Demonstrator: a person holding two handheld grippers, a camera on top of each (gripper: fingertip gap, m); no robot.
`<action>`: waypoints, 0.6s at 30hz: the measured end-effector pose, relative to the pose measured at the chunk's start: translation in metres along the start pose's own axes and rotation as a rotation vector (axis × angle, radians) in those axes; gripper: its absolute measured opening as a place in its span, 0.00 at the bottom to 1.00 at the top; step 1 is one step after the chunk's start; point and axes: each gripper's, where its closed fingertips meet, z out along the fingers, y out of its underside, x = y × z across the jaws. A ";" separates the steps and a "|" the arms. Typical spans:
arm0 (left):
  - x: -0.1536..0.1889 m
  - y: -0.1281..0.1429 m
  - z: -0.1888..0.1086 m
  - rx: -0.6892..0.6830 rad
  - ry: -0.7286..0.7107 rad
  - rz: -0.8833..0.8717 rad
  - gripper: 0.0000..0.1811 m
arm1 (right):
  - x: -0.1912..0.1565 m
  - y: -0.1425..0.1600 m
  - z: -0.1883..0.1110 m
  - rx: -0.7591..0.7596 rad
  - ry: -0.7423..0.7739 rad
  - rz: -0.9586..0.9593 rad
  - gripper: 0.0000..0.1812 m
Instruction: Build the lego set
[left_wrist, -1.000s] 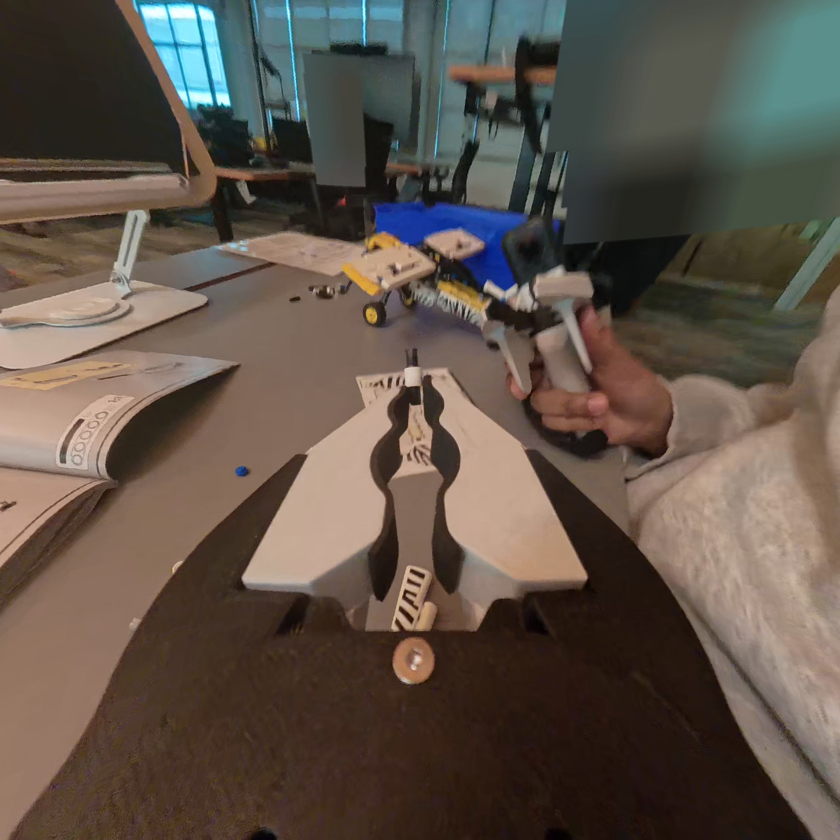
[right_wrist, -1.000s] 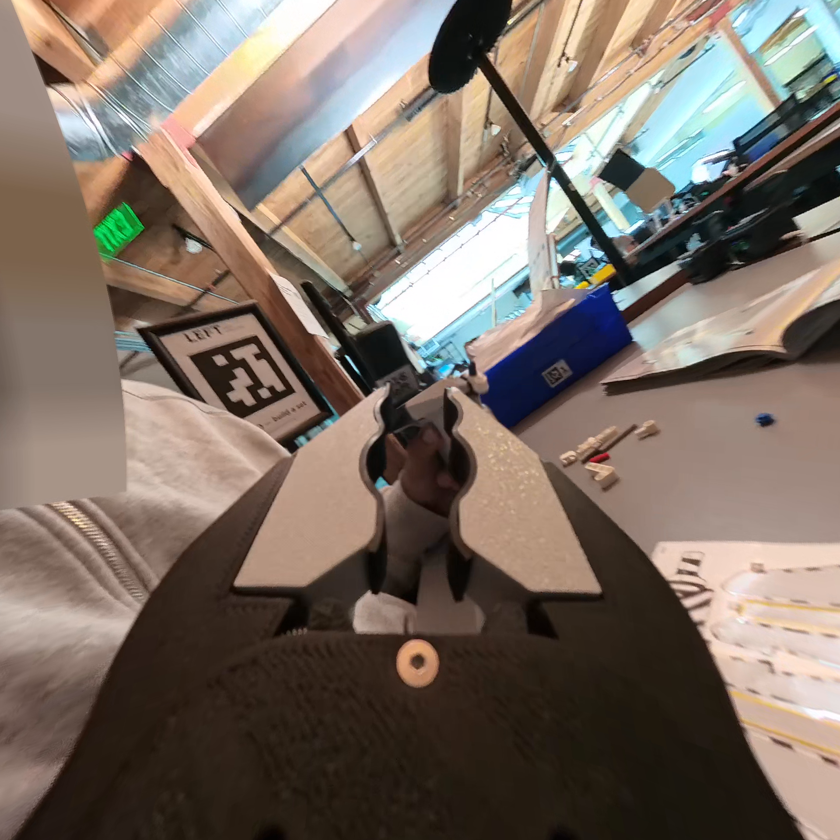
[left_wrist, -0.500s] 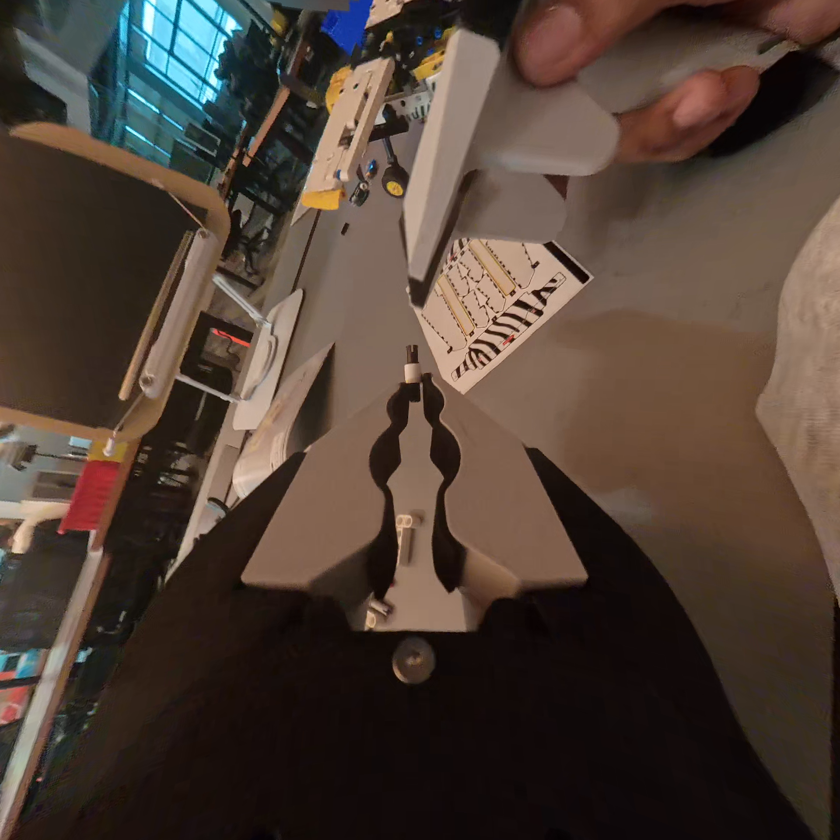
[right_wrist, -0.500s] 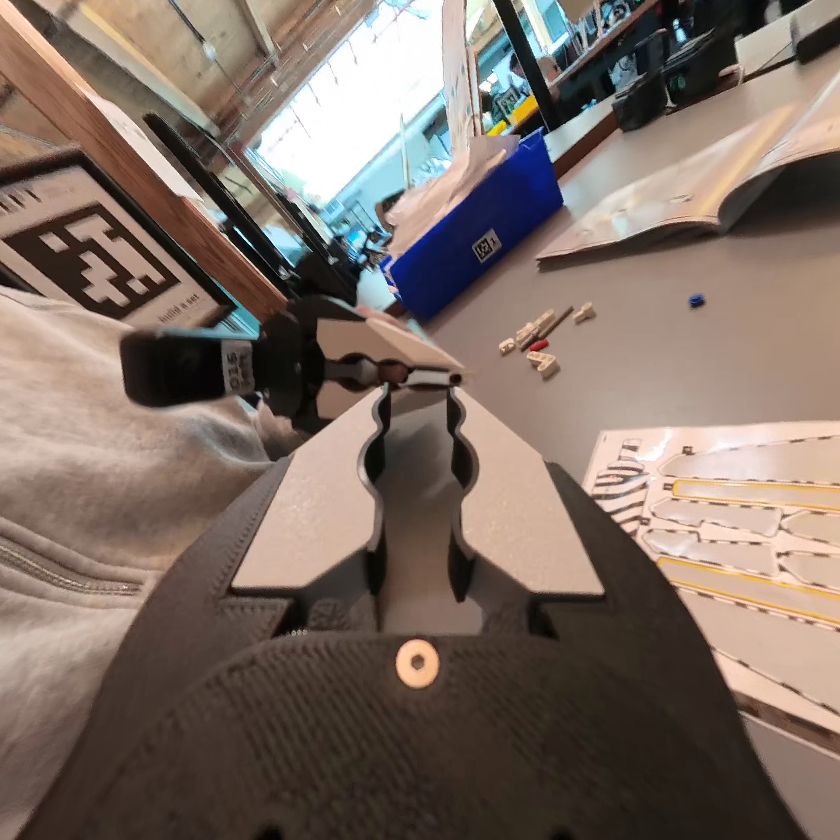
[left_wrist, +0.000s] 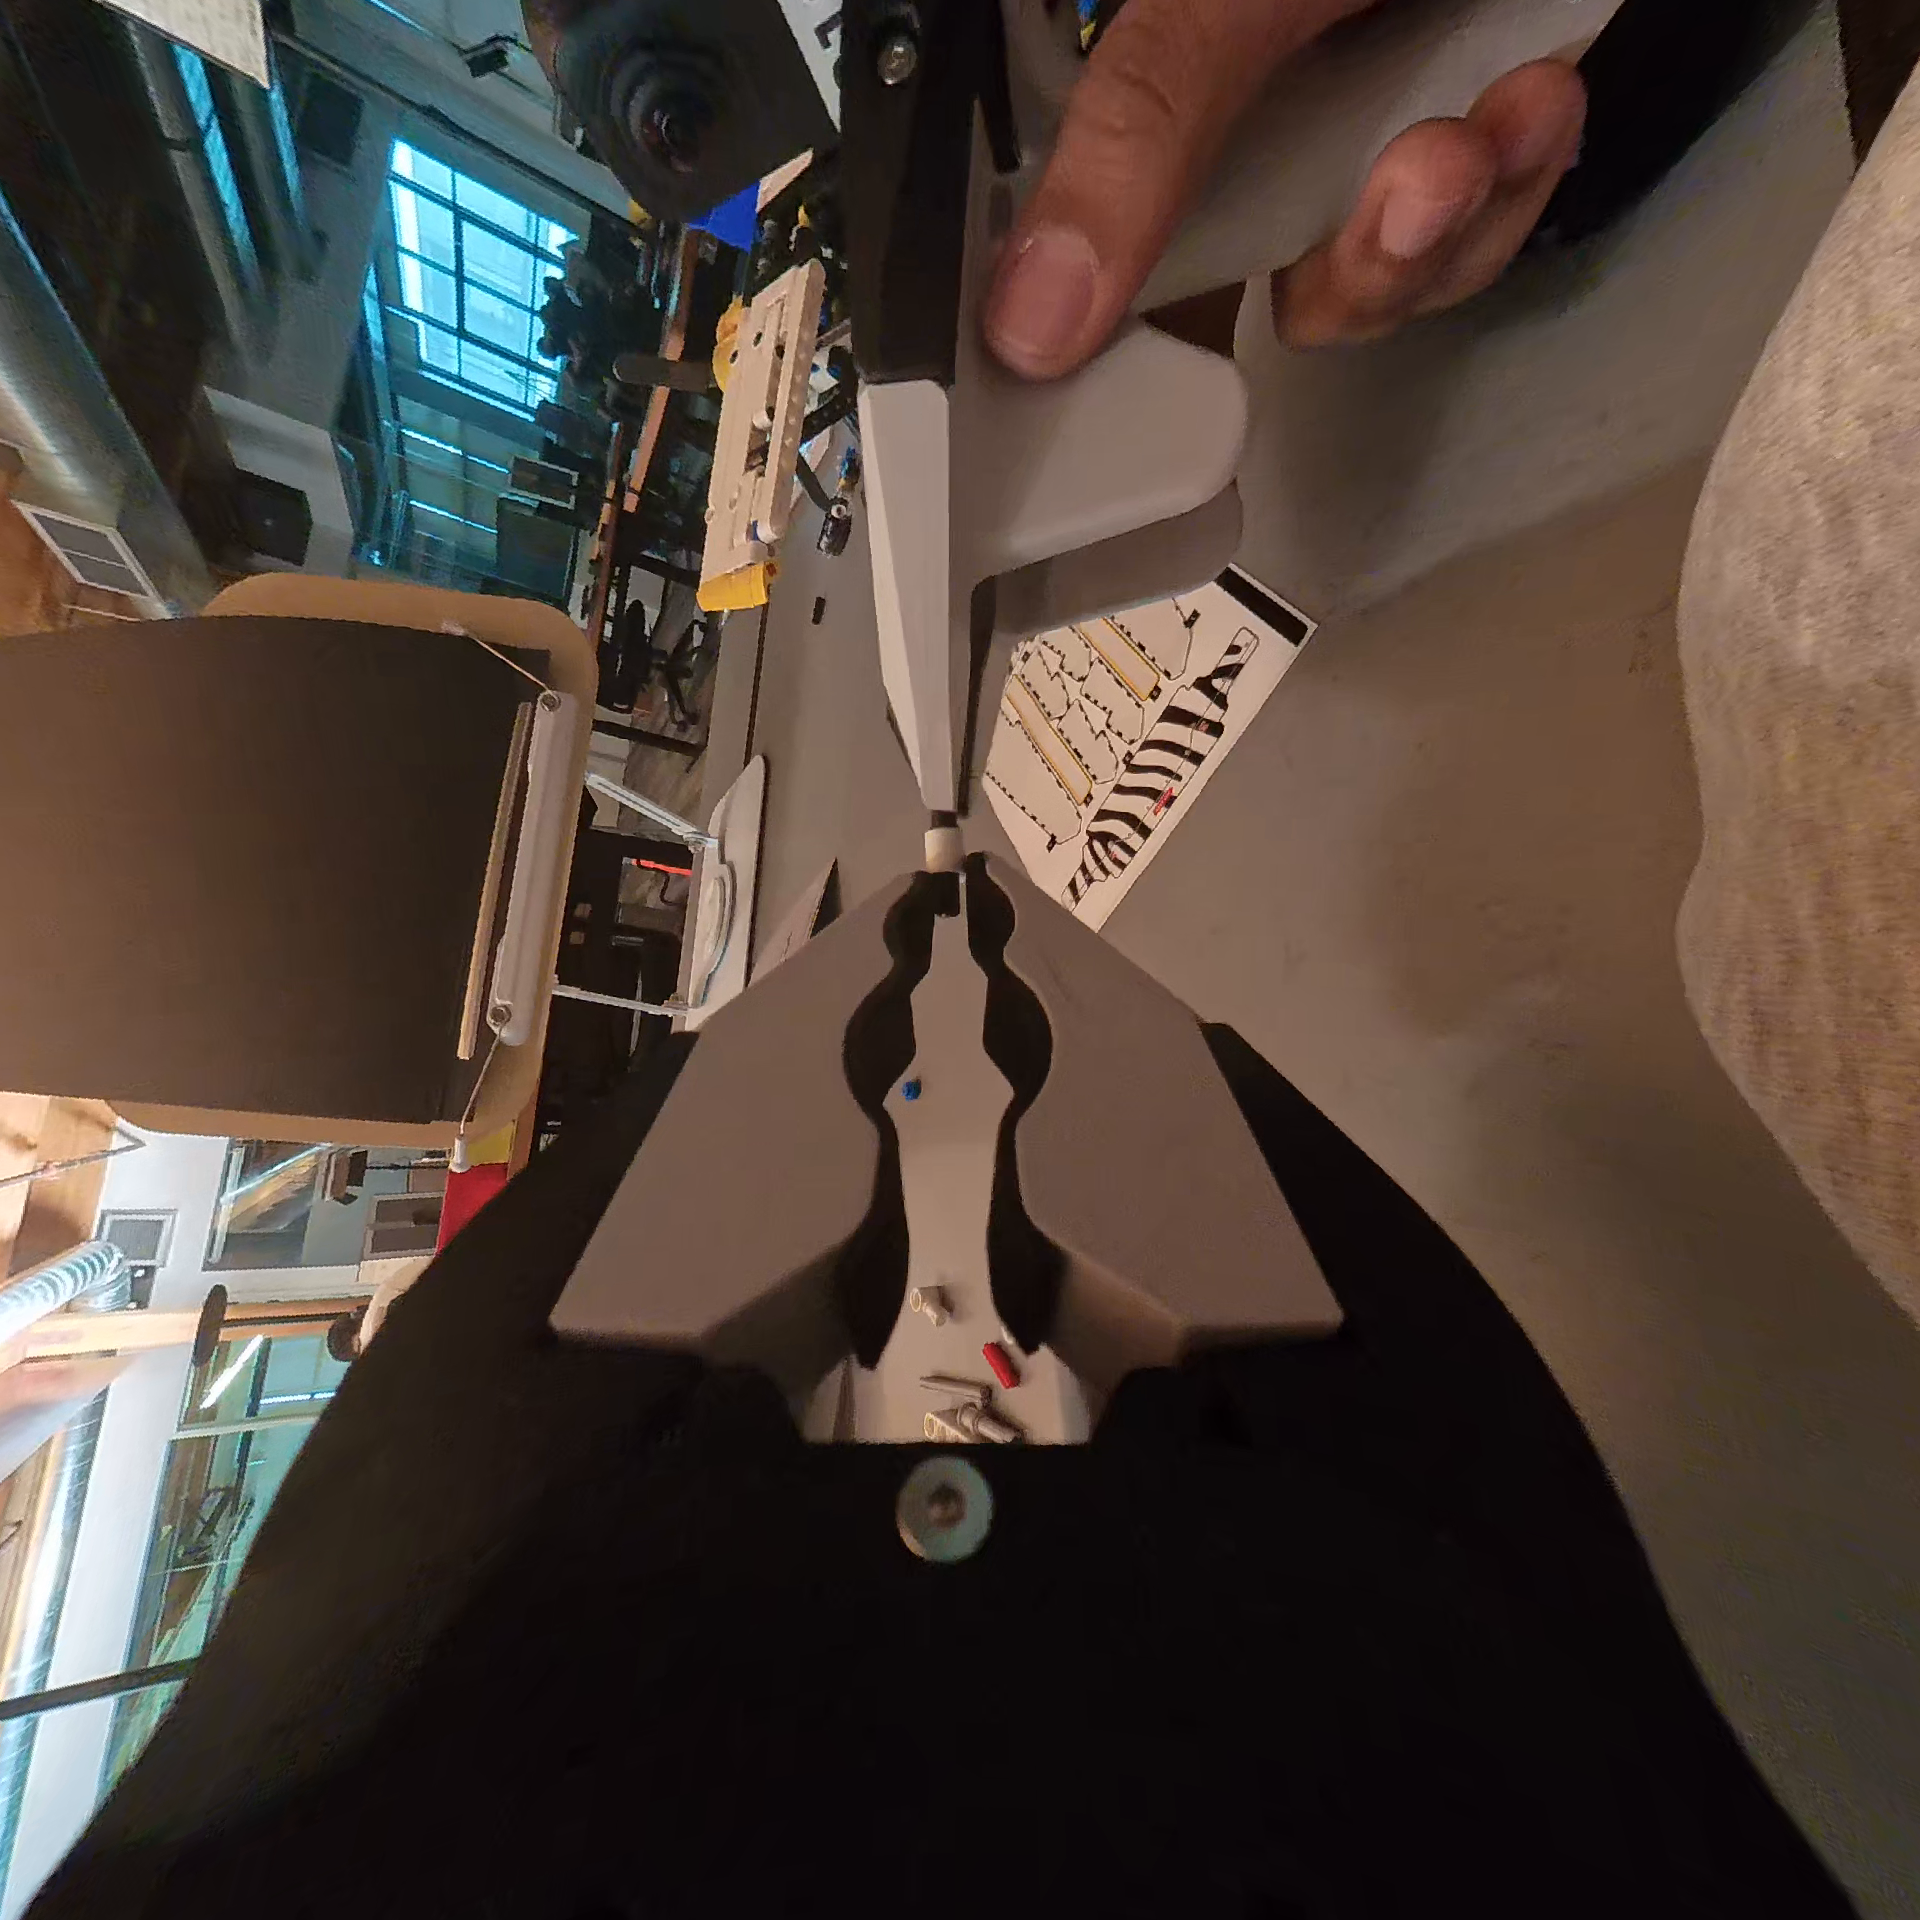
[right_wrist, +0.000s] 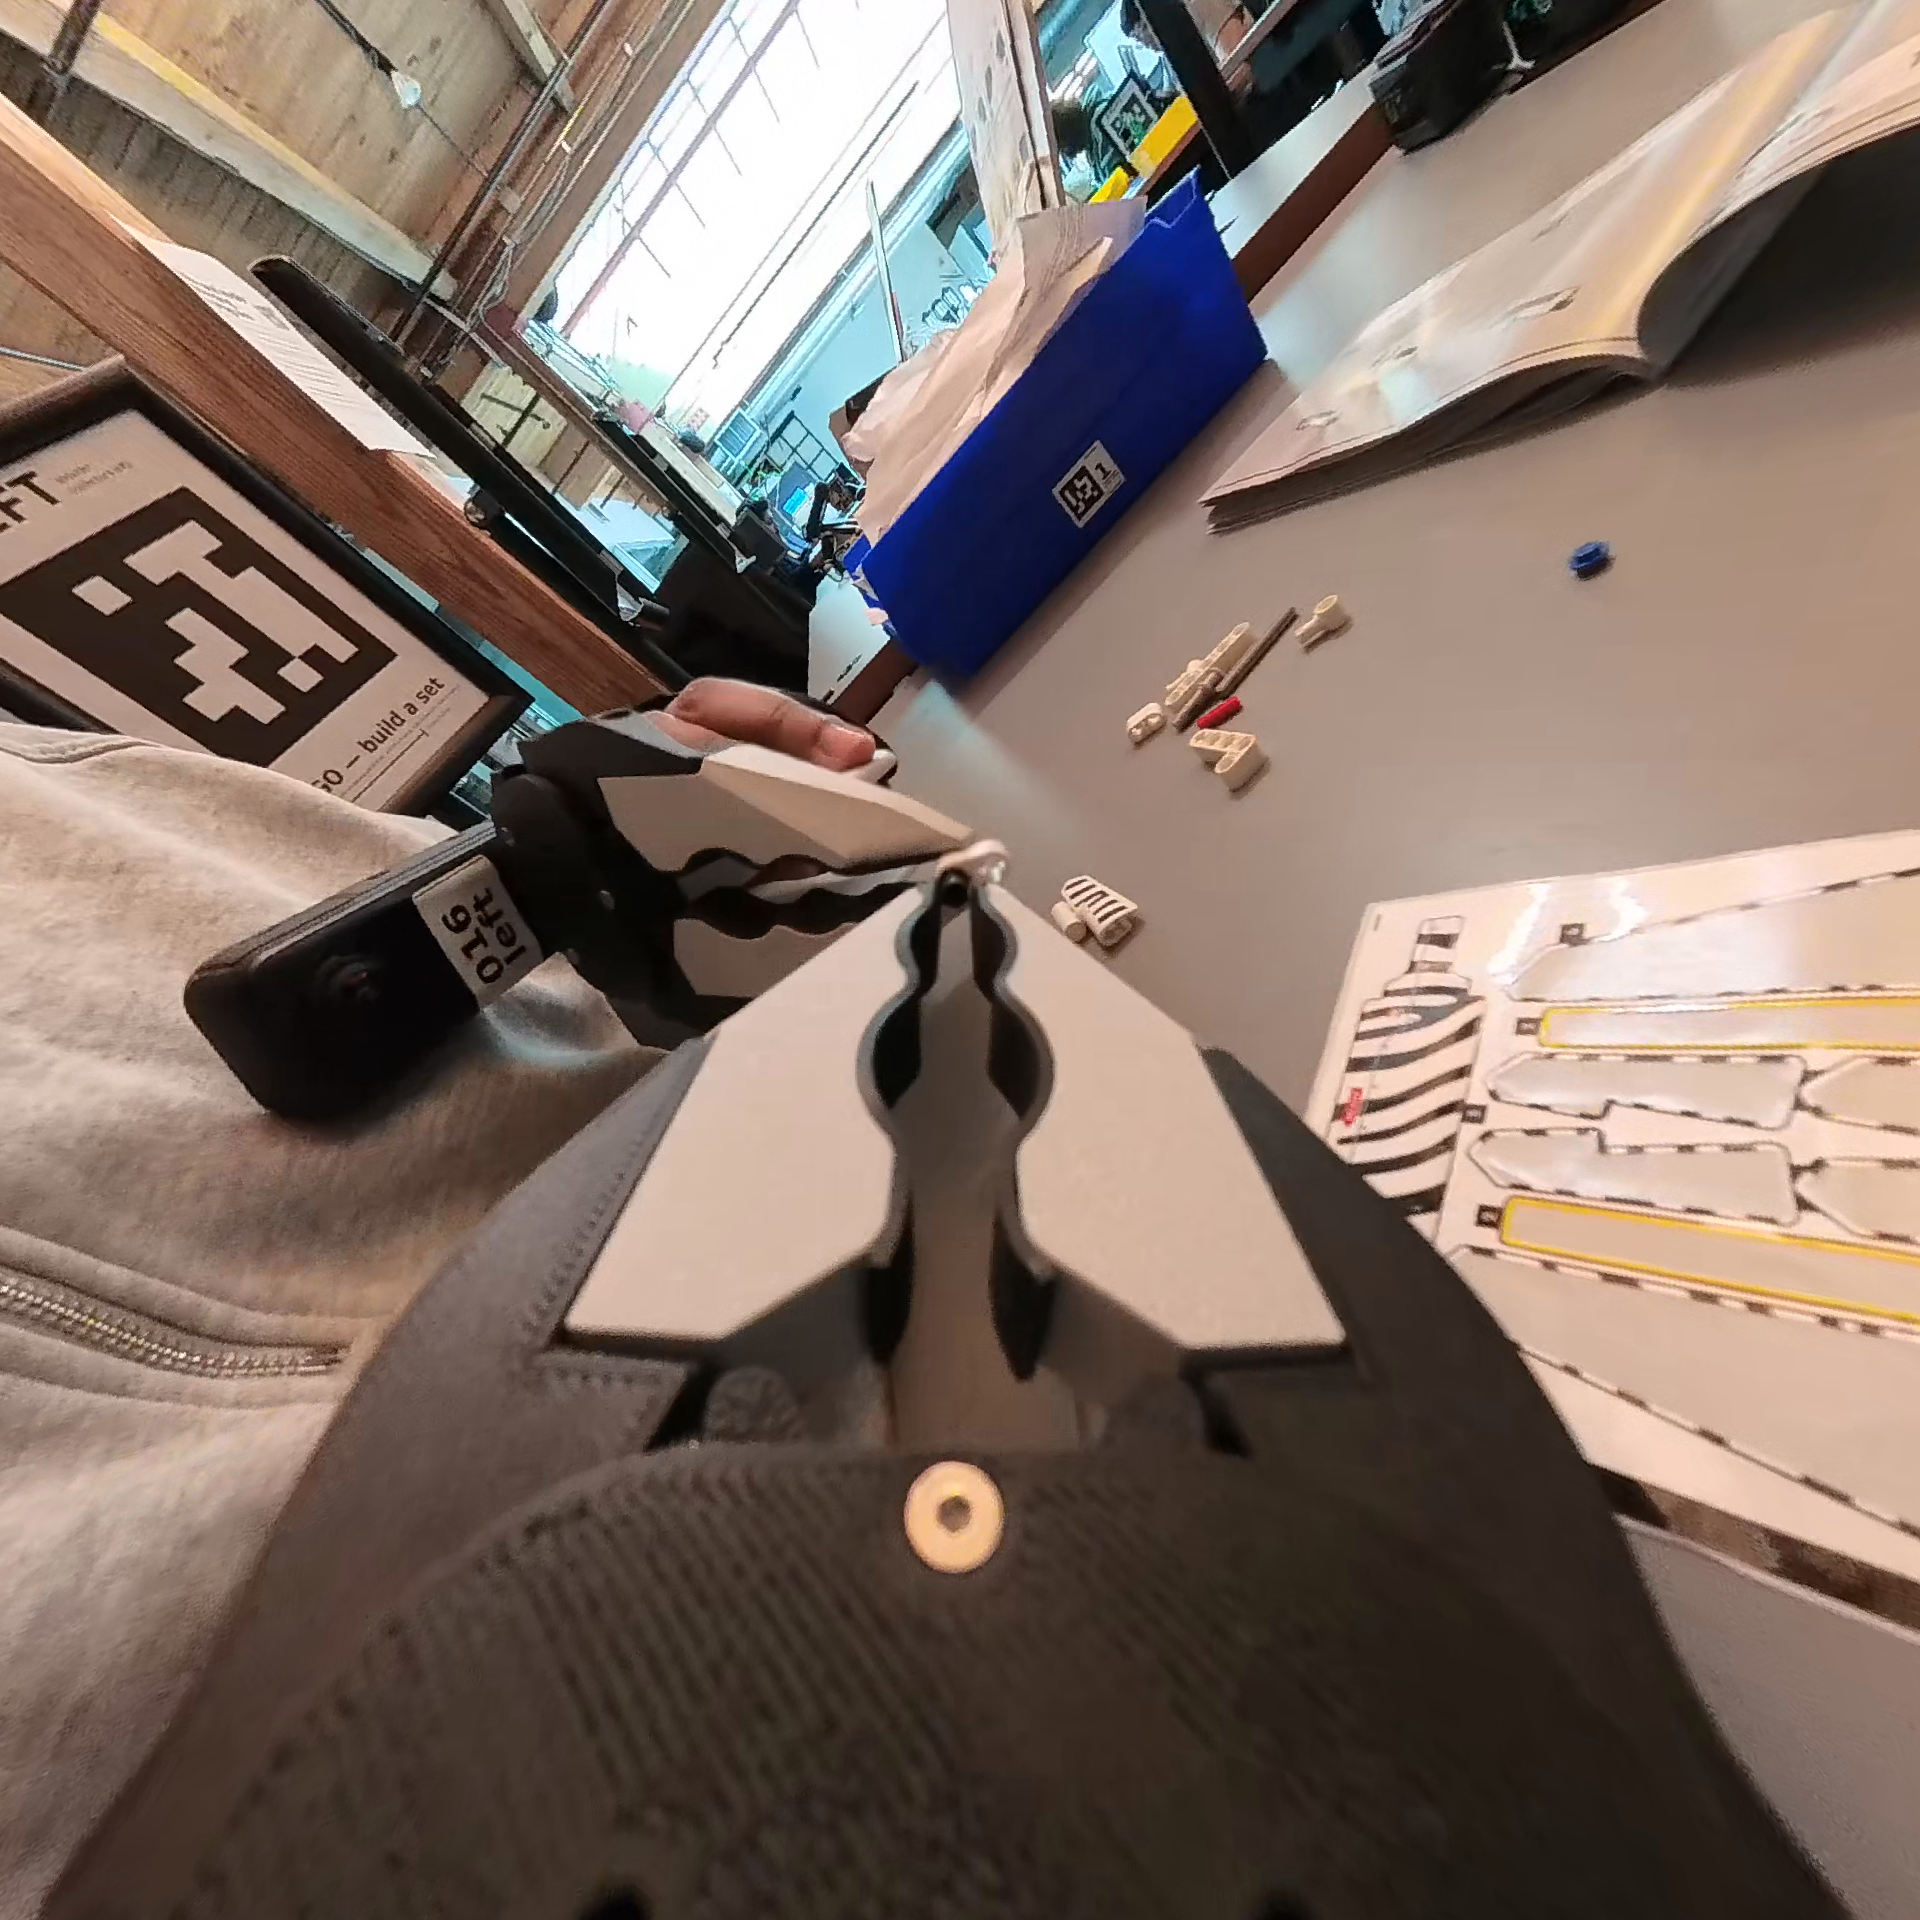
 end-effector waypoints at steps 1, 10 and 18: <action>0.001 -0.001 0.000 0.004 0.003 -0.001 0.04 | -0.001 0.000 0.000 0.002 -0.004 0.001 0.02; 0.007 0.001 -0.001 0.000 0.025 -0.039 0.05 | 0.000 0.004 0.003 -0.040 0.015 -0.020 0.02; 0.026 0.030 -0.012 -0.126 0.223 -0.377 0.03 | 0.008 0.004 0.002 -0.052 0.061 0.002 0.01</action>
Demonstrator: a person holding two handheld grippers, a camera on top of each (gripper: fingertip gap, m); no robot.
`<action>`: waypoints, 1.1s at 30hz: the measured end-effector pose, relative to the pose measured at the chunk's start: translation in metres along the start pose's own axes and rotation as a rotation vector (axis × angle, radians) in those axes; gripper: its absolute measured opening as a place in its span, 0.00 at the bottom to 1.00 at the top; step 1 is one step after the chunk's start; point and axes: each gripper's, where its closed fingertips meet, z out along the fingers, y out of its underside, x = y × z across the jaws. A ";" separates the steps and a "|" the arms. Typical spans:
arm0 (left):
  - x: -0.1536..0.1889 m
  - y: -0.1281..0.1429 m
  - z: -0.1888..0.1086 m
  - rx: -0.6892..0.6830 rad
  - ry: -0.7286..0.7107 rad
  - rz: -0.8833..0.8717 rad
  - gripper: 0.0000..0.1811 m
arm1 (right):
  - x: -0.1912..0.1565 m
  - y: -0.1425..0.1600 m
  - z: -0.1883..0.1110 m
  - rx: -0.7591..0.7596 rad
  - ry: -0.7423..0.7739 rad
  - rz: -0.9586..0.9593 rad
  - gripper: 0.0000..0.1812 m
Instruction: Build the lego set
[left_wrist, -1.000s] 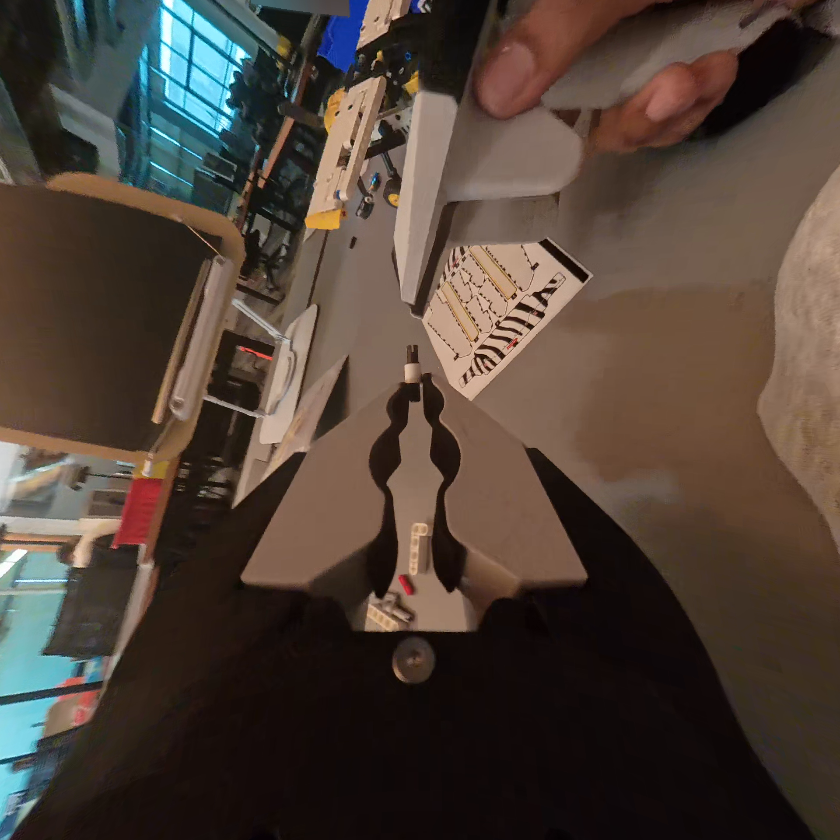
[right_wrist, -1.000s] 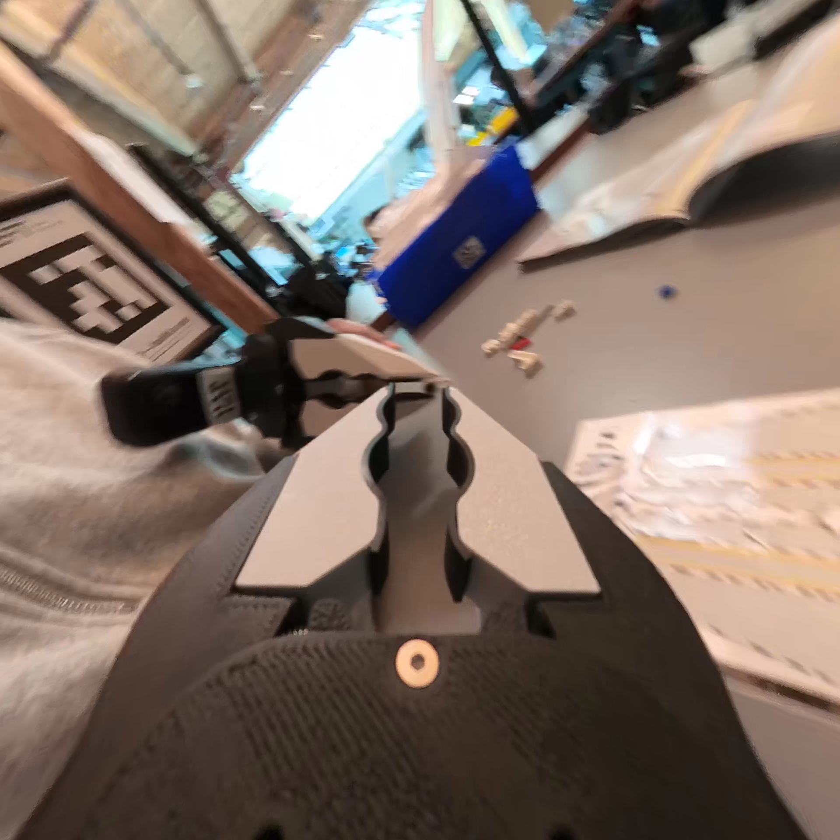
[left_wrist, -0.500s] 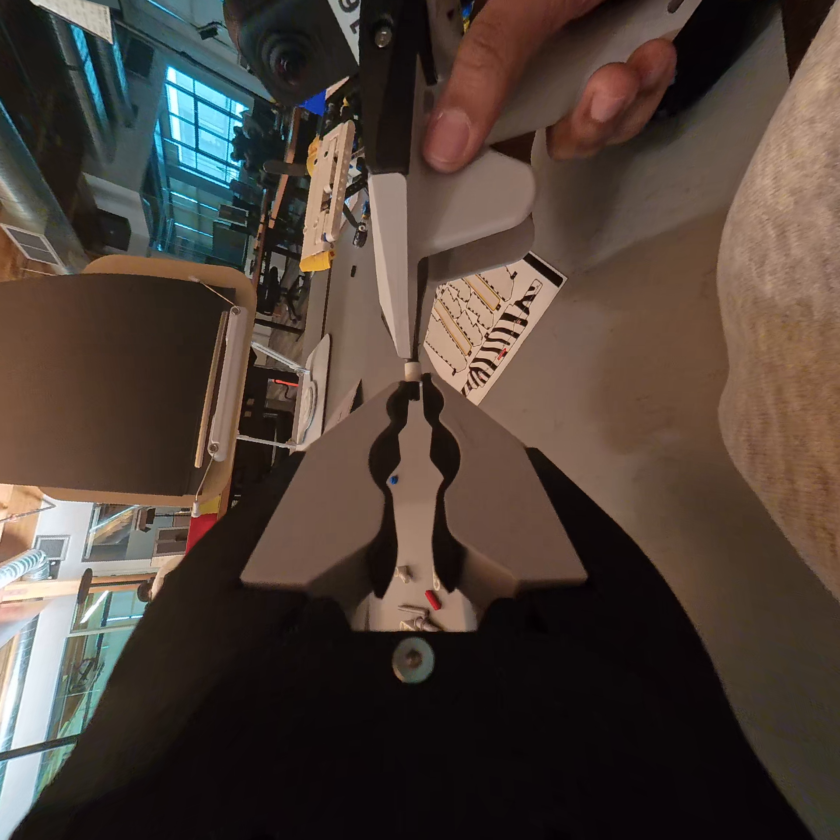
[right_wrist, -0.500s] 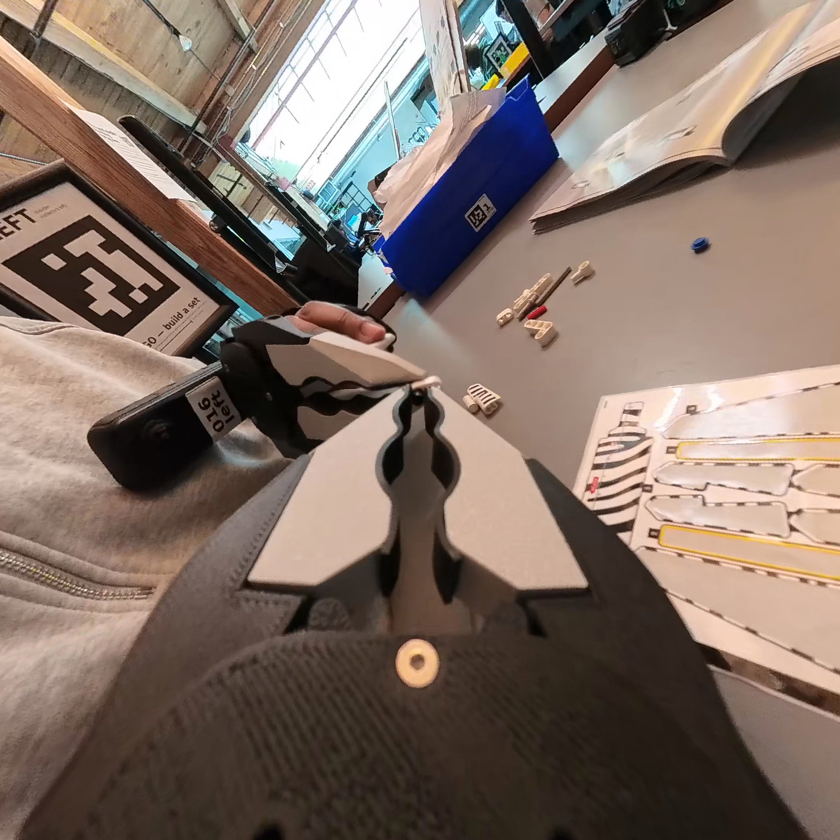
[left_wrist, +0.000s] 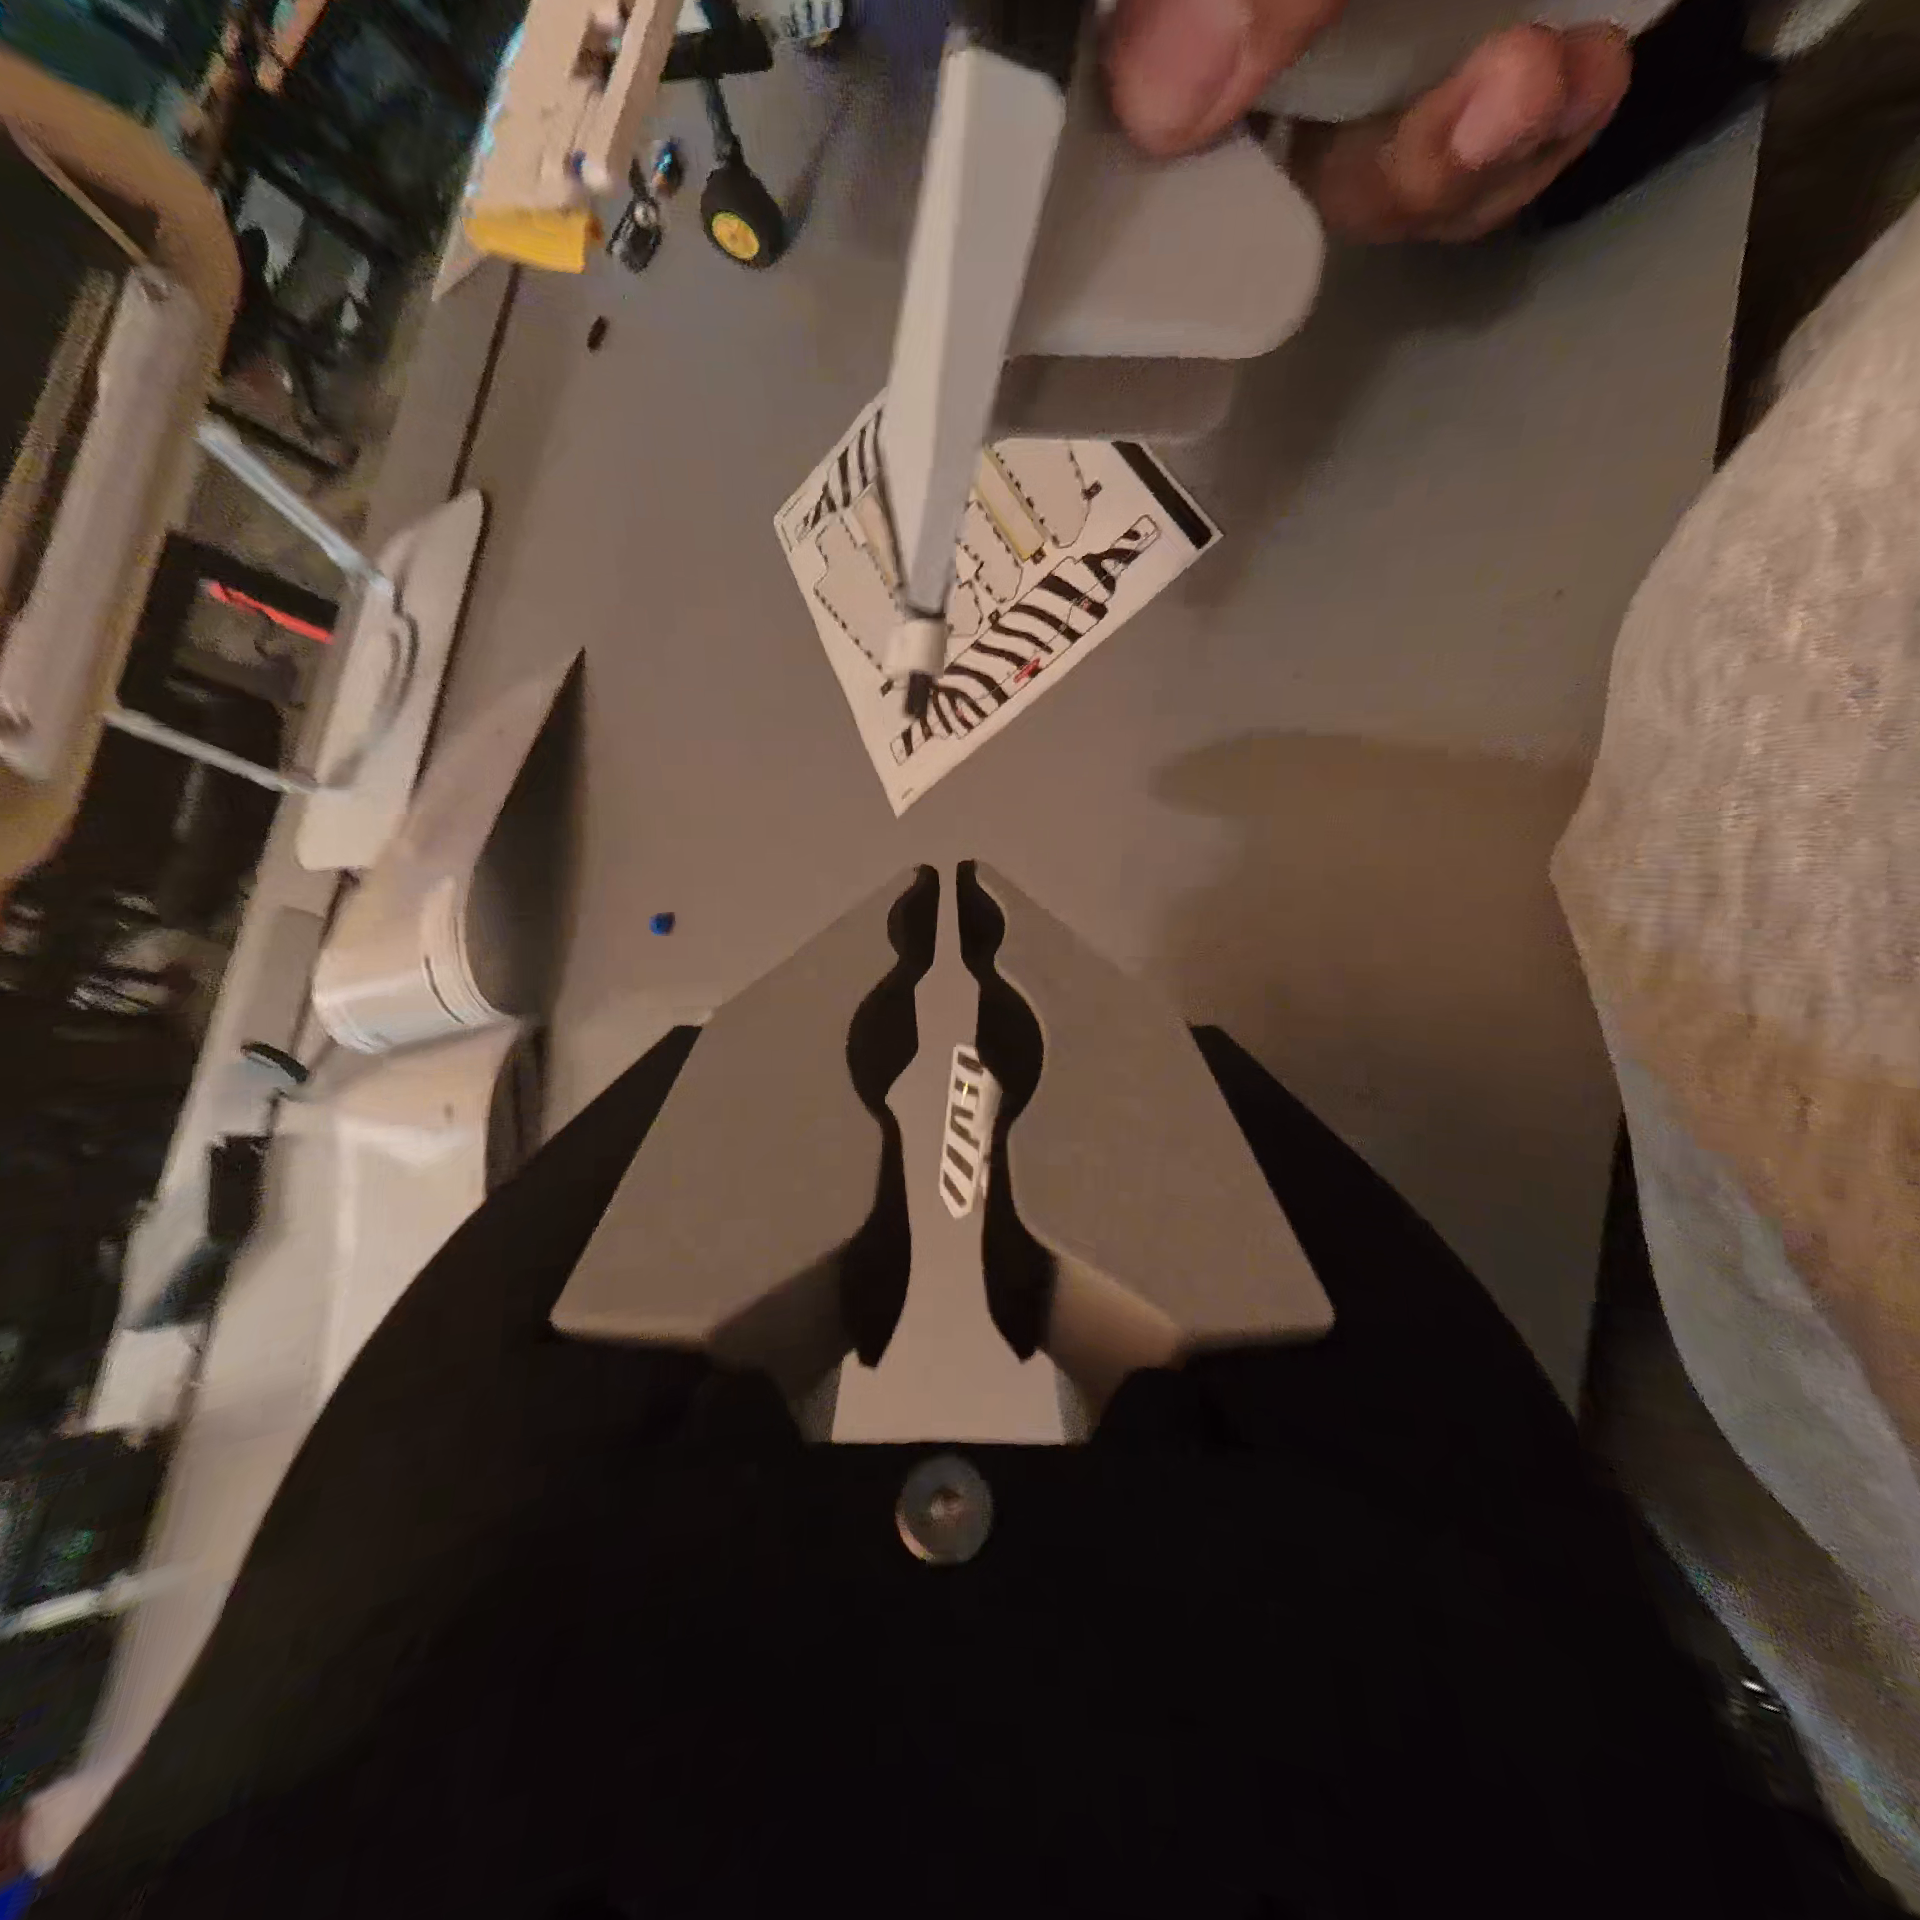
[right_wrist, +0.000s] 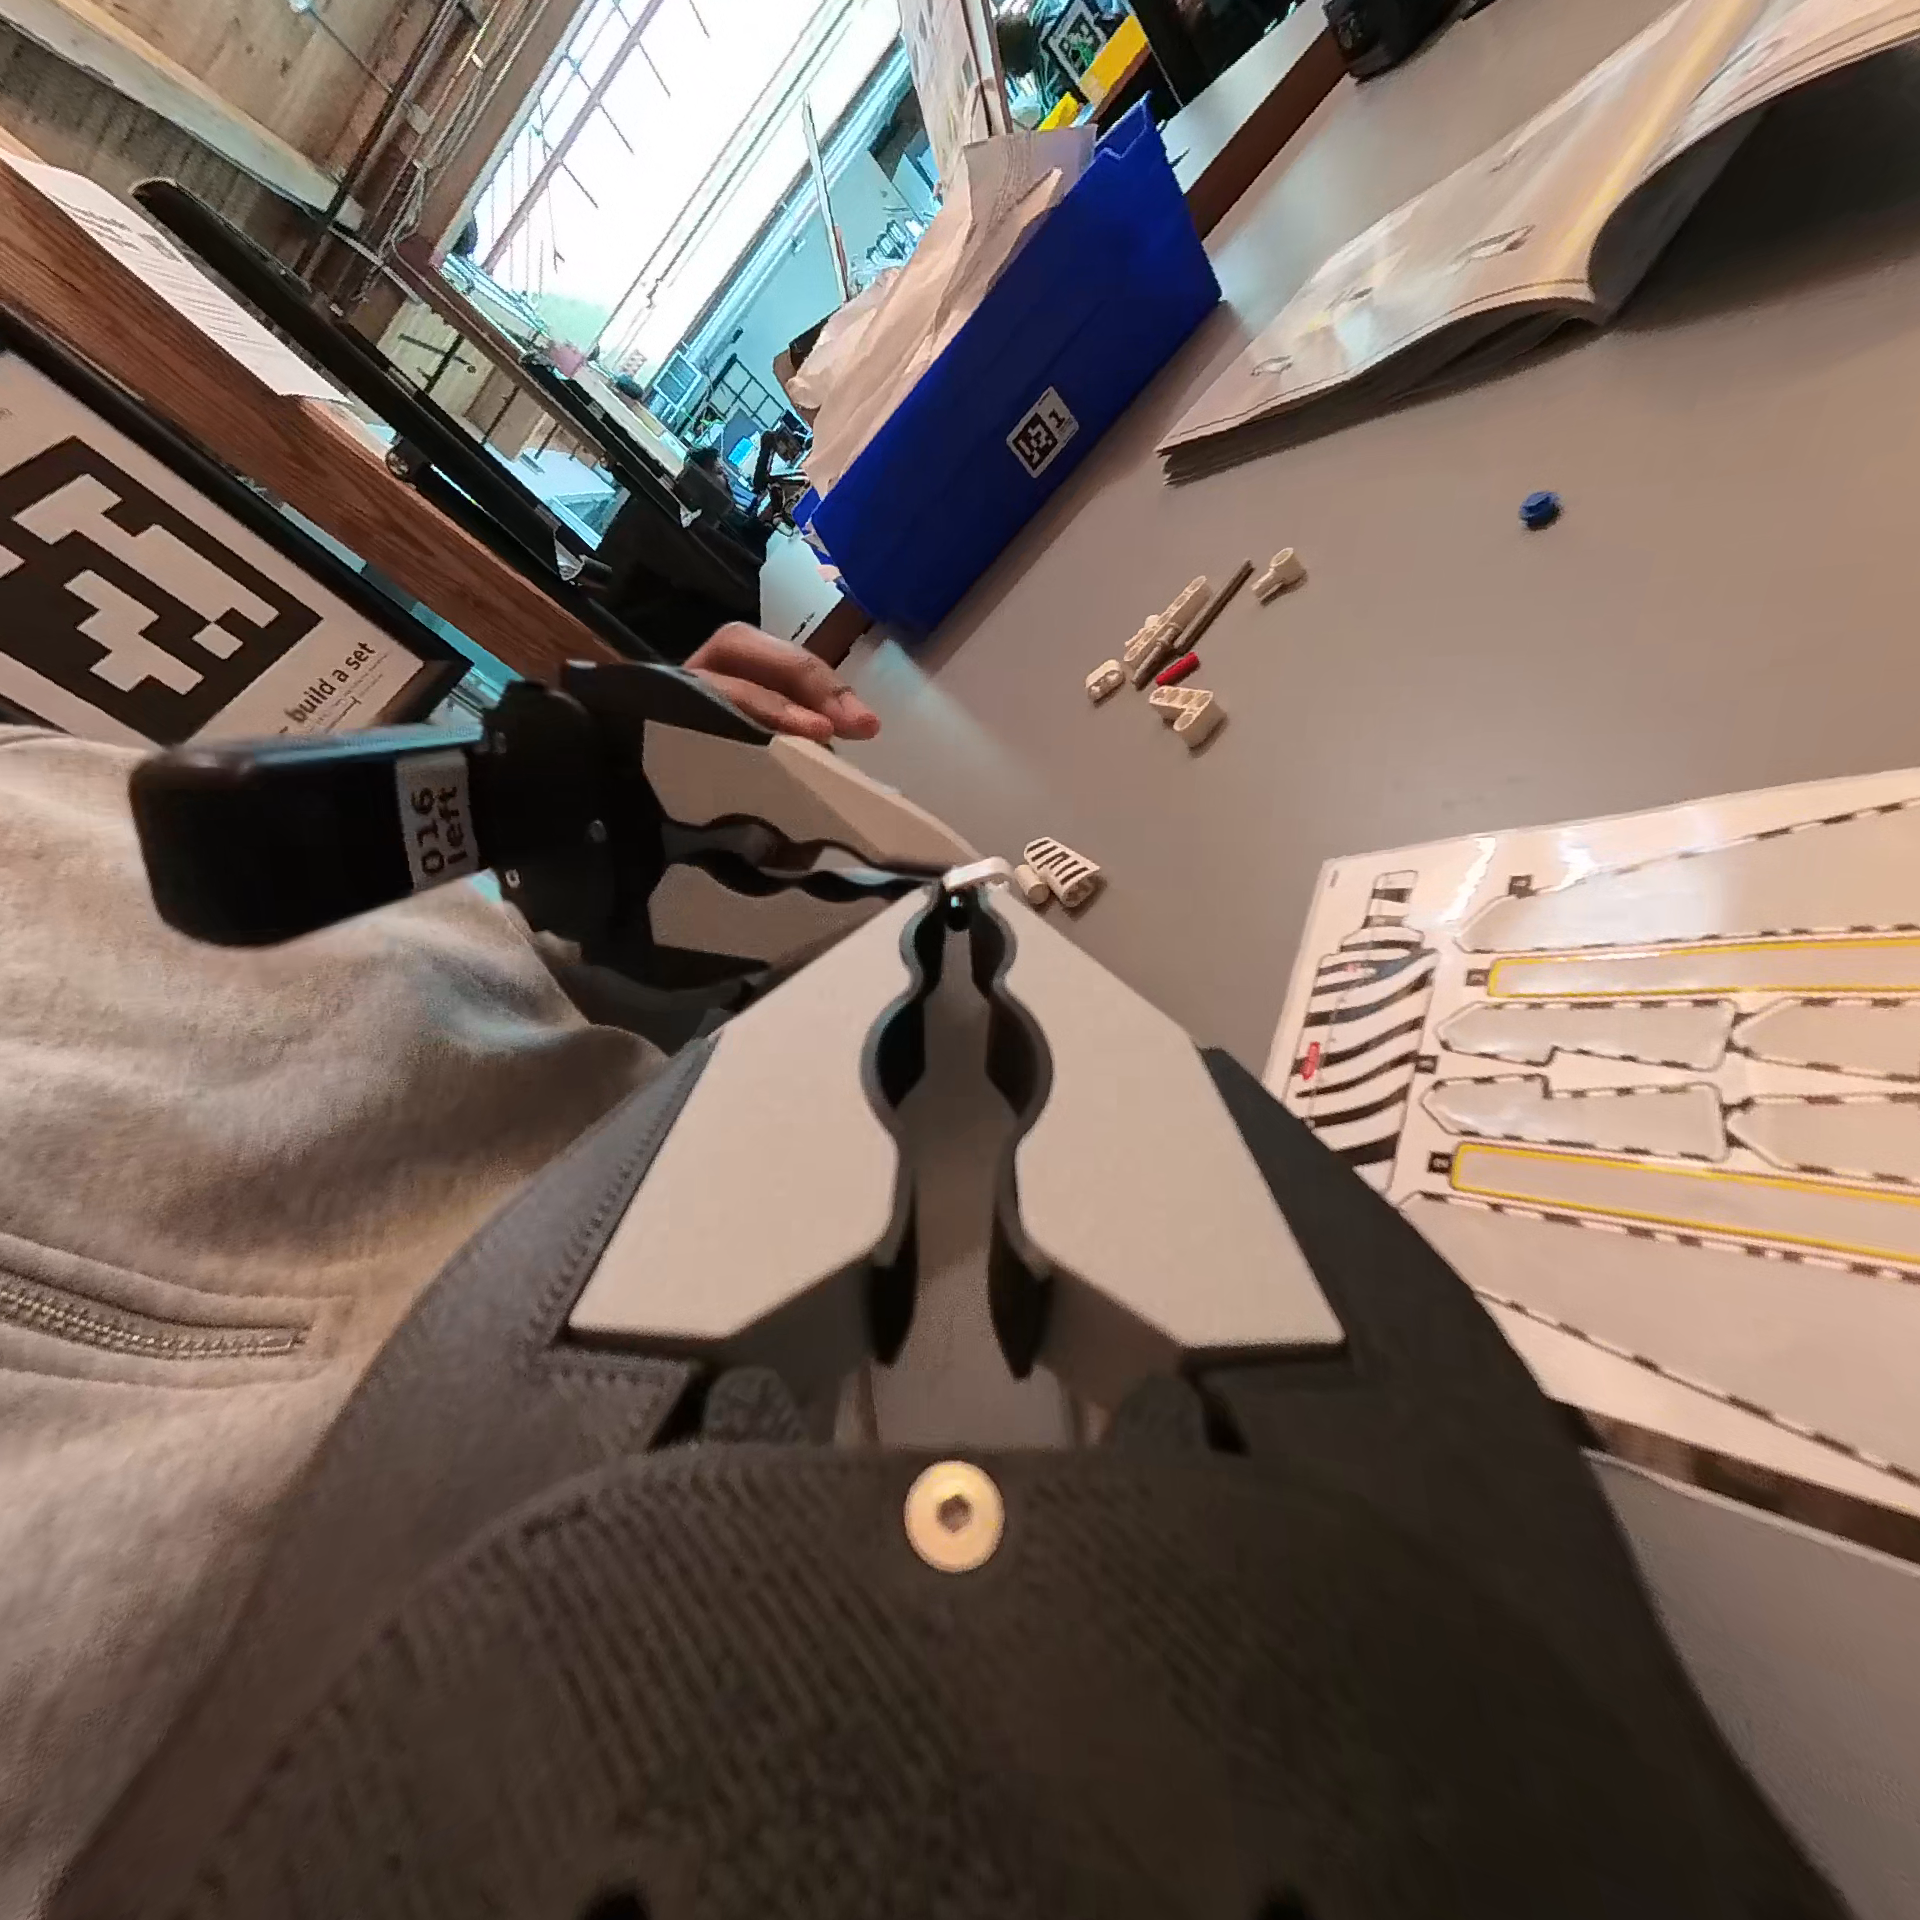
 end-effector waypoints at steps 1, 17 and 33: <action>-0.003 0.003 -0.003 0.004 0.002 -0.047 0.04 | 0.000 0.001 0.001 -0.005 0.005 -0.001 0.02; 0.013 0.060 -0.004 -0.081 0.272 -0.534 0.31 | 0.020 0.060 0.034 -0.463 0.256 -0.360 0.02; 0.010 0.060 0.001 -0.065 0.351 -0.529 0.23 | 0.033 0.057 0.044 -0.579 0.231 -0.500 0.02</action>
